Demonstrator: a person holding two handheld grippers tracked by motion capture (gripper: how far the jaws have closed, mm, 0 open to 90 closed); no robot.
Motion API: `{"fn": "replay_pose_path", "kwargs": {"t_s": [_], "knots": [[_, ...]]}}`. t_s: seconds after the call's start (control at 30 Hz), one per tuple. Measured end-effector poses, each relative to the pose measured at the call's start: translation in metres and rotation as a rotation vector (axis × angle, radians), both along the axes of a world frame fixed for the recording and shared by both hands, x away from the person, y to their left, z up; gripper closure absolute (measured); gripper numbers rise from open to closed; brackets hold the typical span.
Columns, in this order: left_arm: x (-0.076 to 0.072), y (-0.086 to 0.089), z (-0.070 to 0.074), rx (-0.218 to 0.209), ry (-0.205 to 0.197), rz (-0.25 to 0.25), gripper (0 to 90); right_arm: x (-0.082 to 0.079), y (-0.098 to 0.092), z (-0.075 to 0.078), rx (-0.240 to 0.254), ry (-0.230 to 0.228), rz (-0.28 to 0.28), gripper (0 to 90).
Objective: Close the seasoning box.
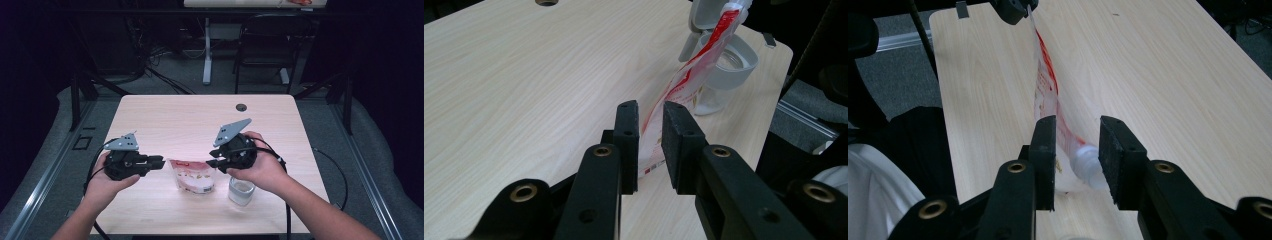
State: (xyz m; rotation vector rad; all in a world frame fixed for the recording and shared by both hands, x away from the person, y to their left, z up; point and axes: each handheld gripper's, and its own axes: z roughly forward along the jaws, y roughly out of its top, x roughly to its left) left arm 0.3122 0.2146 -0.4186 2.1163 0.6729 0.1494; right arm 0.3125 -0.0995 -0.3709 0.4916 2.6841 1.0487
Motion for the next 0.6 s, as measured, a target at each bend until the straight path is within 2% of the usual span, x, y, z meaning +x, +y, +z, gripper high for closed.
{"fn": "replay_pose_path", "kwargs": {"t_s": [0.4, 0.6], "knots": [[0.0, 0.001, -0.002, 0.004, 0.002, -0.004, 77.5, 0.011, 0.03, 0.0, -0.034, 0.01, 0.056, 68.5], [0.0, 0.001, -0.005, -0.001, 0.005, -0.003, 77.5, 0.016, 0.043, -0.004, -0.038, 0.038, 0.078, 68.5]]}}
